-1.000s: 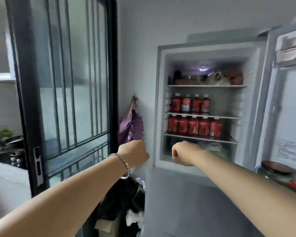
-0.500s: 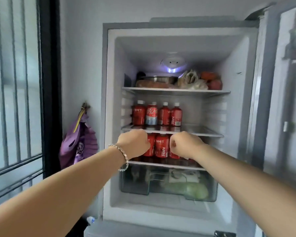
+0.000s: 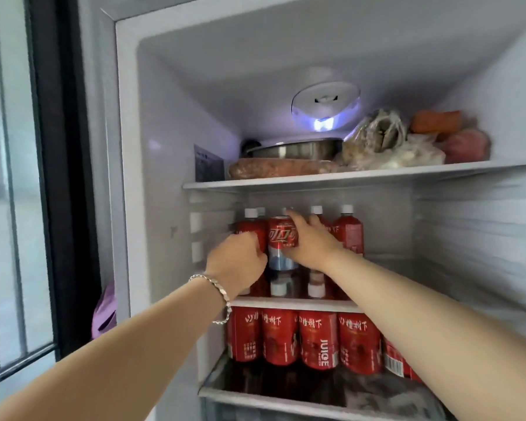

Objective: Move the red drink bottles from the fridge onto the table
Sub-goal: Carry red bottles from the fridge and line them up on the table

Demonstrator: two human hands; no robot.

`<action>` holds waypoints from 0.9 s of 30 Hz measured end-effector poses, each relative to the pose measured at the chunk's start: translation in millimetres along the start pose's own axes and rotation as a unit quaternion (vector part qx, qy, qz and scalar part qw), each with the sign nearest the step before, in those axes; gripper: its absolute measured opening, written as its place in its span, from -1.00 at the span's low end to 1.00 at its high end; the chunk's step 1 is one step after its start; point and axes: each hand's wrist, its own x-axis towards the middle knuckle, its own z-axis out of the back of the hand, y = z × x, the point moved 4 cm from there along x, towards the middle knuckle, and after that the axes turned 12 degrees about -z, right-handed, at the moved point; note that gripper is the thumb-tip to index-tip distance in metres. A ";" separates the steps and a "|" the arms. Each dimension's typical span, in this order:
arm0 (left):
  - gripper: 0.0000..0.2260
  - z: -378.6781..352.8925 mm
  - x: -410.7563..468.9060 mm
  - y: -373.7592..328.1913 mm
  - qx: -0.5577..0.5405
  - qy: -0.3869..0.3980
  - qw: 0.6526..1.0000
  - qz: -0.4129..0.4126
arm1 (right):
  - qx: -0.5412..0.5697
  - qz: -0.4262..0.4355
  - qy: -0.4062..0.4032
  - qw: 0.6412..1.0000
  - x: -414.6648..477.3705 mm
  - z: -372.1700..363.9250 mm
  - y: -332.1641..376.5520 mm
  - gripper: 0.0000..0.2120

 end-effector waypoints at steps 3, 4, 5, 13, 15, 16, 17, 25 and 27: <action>-0.58 -13.1 22.4 8.8 -0.059 -0.025 0.998 -0.007 | 0.007 -0.033 0.029 0.999 32.8 -9.6 5.9 -0.17; -0.52 -17.8 30.1 11.1 -0.080 -0.036 0.996 -0.013 | 0.033 -0.047 0.041 0.998 40.4 -15.4 5.7 -0.17; -0.47 -21.8 38.8 13.7 -0.097 -0.049 0.994 -0.019 | 0.079 -0.056 0.046 0.994 46.1 -21.3 5.1 -0.18; -0.55 -41.4 128.7 56.5 -0.206 -0.084 0.974 0.038 | 0.279 -0.055 -0.067 0.956 45.4 -31.3 -1.1 -0.32; -0.64 -49.7 140.3 58.6 -0.208 -0.055 0.976 0.024 | 0.281 -0.060 -0.066 0.956 40.4 -27.9 -8.6 -0.16; -0.69 -52.0 142.4 56.9 -0.176 -0.055 0.983 0.009 | 0.277 -0.059 -0.062 0.957 36.5 -25.1 -13.5 -0.07; -0.72 -51.5 141.4 53.3 -0.129 -0.059 0.990 -0.008 | 0.271 -0.054 -0.058 0.959 32.3 -22.3 -17.7 -0.01; -0.62 -30.8 83.7 -19.2 0.207 -0.036 0.952 -0.223 | 0.149 -0.003 -0.119 0.982 0.0 10.0 -36.2 0.04; -0.60 -27.4 69.9 -21.4 0.227 -0.067 0.942 -0.240 | 0.150 0.006 -0.121 0.981 -4.9 14.5 -39.8 0.04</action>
